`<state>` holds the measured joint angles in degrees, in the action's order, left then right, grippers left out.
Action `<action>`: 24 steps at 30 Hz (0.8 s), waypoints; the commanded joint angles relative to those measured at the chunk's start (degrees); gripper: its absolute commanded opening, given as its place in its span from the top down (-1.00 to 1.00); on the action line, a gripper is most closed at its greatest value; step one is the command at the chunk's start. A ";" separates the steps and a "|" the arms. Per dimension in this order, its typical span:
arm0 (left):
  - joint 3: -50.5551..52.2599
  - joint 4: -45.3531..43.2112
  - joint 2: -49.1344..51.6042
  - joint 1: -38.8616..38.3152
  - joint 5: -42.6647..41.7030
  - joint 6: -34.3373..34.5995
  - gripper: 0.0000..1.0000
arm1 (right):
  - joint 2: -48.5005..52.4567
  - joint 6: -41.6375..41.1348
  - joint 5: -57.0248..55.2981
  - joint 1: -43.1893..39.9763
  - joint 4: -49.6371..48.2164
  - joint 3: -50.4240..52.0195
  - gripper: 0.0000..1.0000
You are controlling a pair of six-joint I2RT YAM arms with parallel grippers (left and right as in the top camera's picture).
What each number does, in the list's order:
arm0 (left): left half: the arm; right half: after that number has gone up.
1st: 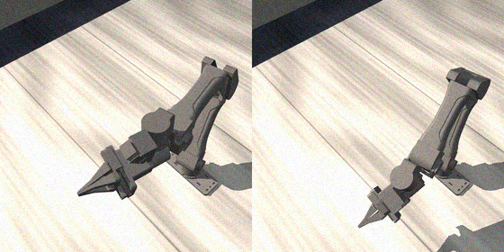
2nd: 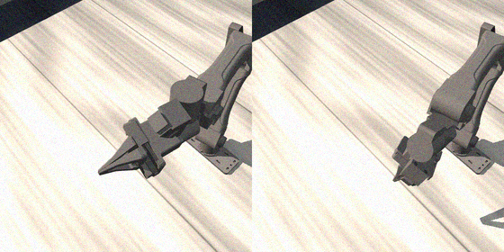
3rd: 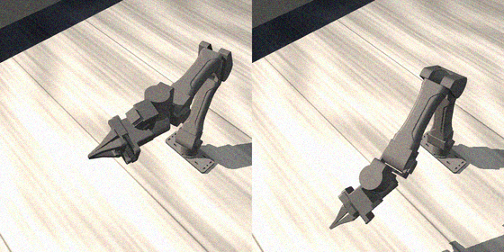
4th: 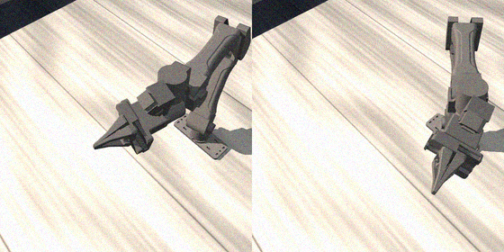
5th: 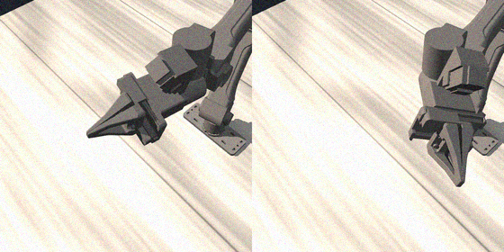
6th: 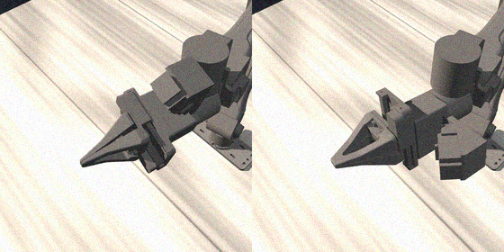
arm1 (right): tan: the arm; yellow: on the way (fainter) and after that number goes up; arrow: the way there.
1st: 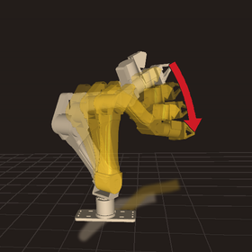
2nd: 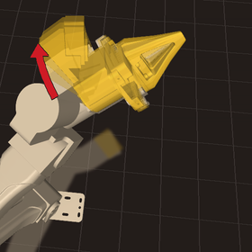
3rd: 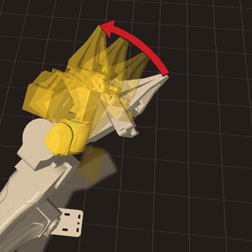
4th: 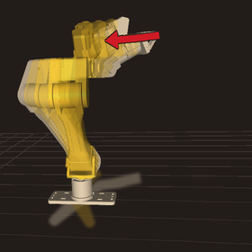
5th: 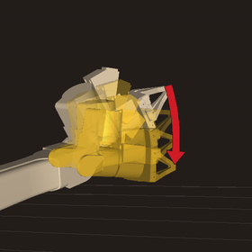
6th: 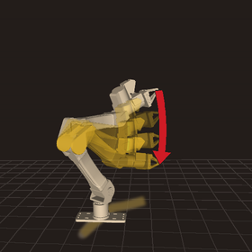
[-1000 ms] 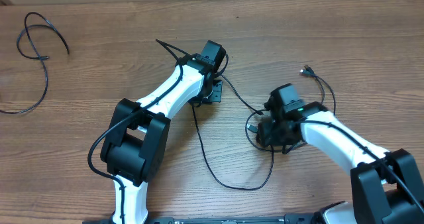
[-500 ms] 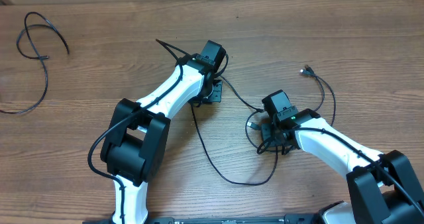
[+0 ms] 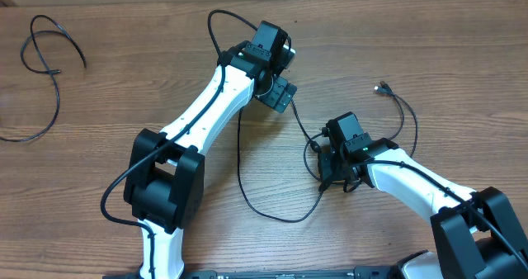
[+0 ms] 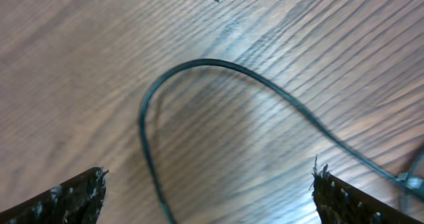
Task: Untangle cables
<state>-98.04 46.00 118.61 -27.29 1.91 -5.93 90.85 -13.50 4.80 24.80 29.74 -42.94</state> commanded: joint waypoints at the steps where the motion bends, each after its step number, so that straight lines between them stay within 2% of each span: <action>1: -0.61 -0.92 -0.57 1.42 3.80 -6.95 -1.00 | -0.20 -0.26 1.36 0.11 0.35 0.55 0.92; 9: -0.50 -3.32 2.21 4.70 2.99 -10.60 -1.00 | -0.20 -0.24 1.36 0.11 0.33 0.55 0.92; 14: -0.50 -2.49 5.86 5.90 -7.80 -10.60 -0.83 | -0.20 -0.26 1.36 0.11 0.26 0.55 0.92; 19: -0.48 -1.05 8.70 5.64 -14.38 -10.60 -0.85 | -0.20 -0.26 1.36 0.11 -0.37 0.55 0.92; 20: -0.48 -0.94 9.40 5.53 -14.40 -10.60 -0.79 | -0.20 -0.26 1.36 0.11 -0.57 0.55 0.92; 21: -0.46 -0.83 9.66 5.46 -14.32 -10.64 -0.64 | -0.20 -0.26 1.36 0.11 -0.81 0.55 0.92; 23: -0.46 -0.83 10.56 5.51 -12.92 -10.64 -0.08 | -0.20 -0.26 1.38 0.11 -1.20 0.55 0.92; 24: -0.46 -0.85 11.08 5.51 -11.76 -10.62 0.29 | -0.20 -0.26 1.40 0.11 -1.25 0.55 0.92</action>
<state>-98.04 45.15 128.20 -21.39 -8.82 -15.40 90.85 -13.50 5.76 24.80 29.08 -42.94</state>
